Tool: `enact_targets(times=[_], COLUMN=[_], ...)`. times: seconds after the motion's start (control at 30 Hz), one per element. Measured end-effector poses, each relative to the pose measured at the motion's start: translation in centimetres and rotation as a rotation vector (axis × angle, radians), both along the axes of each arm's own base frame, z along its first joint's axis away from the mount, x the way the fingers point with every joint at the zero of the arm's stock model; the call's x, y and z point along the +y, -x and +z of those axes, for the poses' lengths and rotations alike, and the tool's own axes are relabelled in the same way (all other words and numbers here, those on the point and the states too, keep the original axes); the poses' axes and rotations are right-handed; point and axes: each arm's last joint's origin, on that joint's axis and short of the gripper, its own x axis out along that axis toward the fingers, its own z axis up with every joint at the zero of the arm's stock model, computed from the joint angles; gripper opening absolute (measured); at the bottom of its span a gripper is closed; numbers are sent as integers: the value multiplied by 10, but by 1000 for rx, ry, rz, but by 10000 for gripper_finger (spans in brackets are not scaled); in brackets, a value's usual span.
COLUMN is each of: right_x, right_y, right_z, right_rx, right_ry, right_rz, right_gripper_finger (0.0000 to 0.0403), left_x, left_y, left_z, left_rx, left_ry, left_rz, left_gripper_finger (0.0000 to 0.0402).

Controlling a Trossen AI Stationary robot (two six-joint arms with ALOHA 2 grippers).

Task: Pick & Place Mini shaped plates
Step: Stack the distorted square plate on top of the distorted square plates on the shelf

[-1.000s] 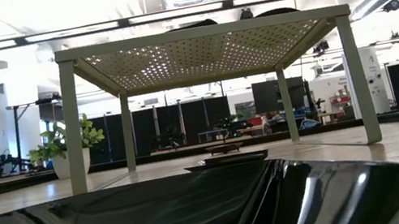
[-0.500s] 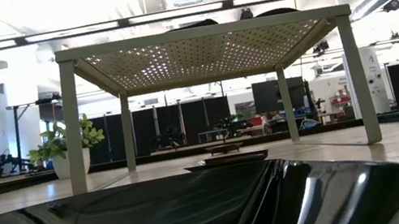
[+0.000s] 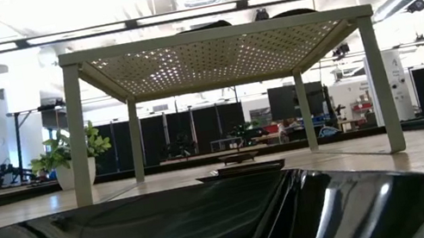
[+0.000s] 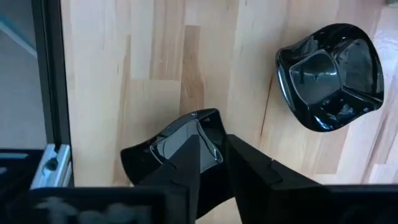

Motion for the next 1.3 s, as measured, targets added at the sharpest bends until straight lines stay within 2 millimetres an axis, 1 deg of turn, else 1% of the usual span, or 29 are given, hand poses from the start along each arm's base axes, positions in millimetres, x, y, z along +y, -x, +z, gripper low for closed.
enact_targets(times=[0.13,0.27,0.43,0.6,0.8,1.13,1.3], right_x=[1,-2,-10,-15,-16,-20,-23], right_y=[0,1,4,3,6,9,11], right_z=[-3,-12,-26,-34,-42,-50,-55], right_rx=[10,25,34,40,102,111,122], right_ry=[16,50,93,97,58,71,86], right_rz=[33,26,-2,-12,1,40,40], right_gripper_finger=[100,107,101,90,80,84,79], left_x=[0,0,0,0,0,0,0], left_y=[0,0,0,0,0,0,0], left_z=[0,0,0,0,0,-2,-2], left_rx=[0,-1,-4,-5,-6,6,4], left_ry=[2,9,24,34,38,42,47], left_rz=[0,2,7,10,11,16,18], left_gripper_finger=[97,97,97,97,97,97,97])
